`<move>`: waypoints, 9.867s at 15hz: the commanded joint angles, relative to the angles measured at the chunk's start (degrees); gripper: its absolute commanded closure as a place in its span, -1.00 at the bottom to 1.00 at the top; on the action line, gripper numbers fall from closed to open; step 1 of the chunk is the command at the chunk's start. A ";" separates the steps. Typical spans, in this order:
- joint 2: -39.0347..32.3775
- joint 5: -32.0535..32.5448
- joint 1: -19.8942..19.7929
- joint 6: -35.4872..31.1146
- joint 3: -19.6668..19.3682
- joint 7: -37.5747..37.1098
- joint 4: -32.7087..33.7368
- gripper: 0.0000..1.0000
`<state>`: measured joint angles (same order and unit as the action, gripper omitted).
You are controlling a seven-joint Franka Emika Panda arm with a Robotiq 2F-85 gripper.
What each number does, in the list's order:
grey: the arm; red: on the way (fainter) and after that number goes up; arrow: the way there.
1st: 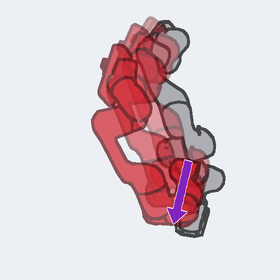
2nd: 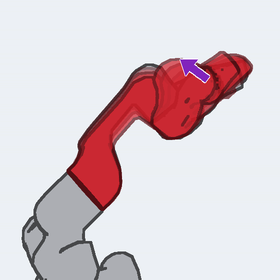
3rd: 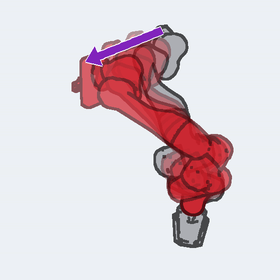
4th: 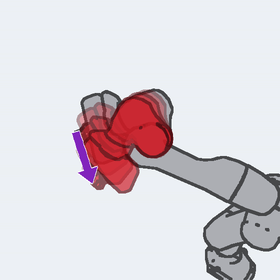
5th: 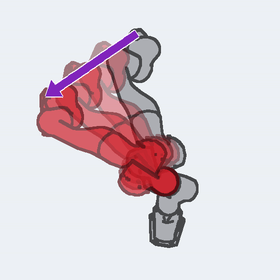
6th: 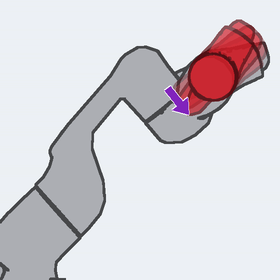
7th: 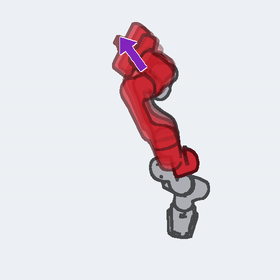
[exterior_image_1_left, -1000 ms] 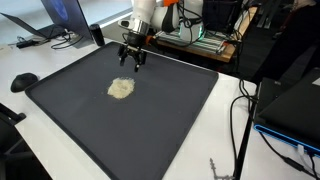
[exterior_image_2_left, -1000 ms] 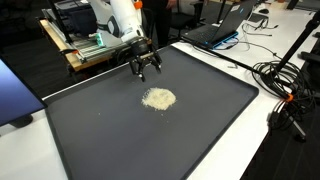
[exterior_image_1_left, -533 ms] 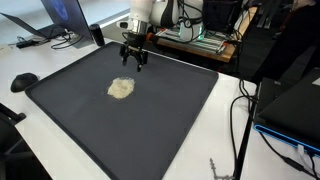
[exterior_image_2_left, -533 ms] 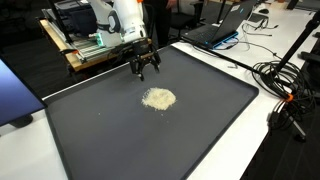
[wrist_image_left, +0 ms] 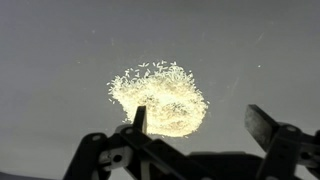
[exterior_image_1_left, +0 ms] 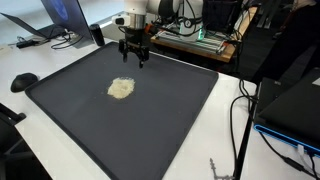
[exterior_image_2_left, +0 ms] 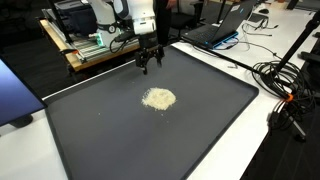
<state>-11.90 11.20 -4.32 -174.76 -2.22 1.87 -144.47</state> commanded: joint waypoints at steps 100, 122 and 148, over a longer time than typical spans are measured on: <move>-28.72 -19.00 -40.99 11.84 33.02 89.42 25.04 0.17; -27.80 -19.91 -41.33 12.70 33.59 89.57 25.01 0.93; -11.50 -3.72 -3.41 25.93 2.79 63.22 22.19 -1.00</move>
<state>-25.59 0.00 -15.70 -154.07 7.59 74.55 -122.76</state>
